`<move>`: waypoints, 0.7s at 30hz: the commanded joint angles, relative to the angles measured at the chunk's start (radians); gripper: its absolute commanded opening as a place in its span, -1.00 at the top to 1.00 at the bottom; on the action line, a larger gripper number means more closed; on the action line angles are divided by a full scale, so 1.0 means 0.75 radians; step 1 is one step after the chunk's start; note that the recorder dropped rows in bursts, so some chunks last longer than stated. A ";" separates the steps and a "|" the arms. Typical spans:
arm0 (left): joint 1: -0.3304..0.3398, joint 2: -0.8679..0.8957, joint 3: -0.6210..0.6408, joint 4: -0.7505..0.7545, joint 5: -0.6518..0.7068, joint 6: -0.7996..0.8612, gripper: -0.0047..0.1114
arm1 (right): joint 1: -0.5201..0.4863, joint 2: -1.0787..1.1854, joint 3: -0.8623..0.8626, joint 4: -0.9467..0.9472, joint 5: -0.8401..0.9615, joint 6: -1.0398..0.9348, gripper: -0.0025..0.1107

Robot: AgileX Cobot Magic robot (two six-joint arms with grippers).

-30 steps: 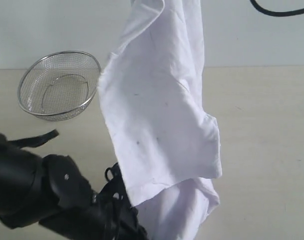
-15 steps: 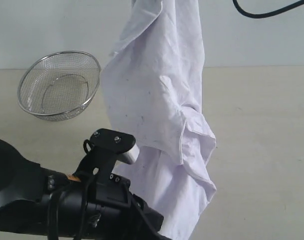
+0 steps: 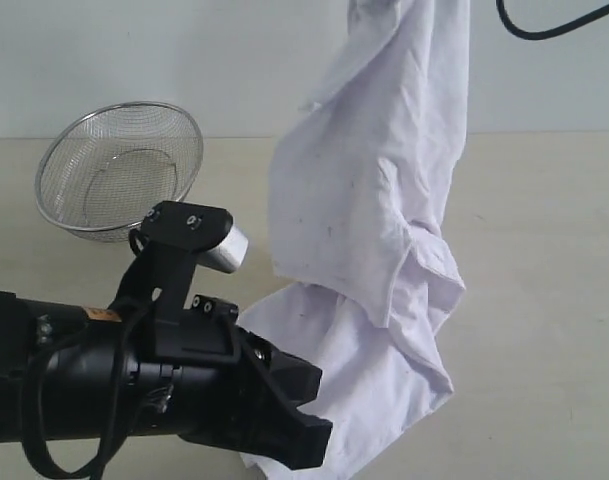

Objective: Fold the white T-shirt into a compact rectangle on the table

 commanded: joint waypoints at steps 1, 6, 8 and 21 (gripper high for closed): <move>-0.007 -0.023 -0.001 0.013 -0.022 0.005 0.84 | 0.001 -0.007 -0.013 -0.132 -0.055 0.124 -0.67; -0.007 -0.023 -0.001 0.013 -0.024 0.005 0.84 | -0.002 0.057 -0.013 -0.066 0.067 0.103 -0.67; -0.007 -0.023 -0.001 0.029 -0.033 0.005 0.84 | -0.002 0.077 -0.013 -0.126 0.161 0.092 -0.67; 0.340 -0.023 0.025 0.046 -0.104 0.175 0.84 | 0.003 0.100 0.082 0.594 0.543 -0.335 -0.66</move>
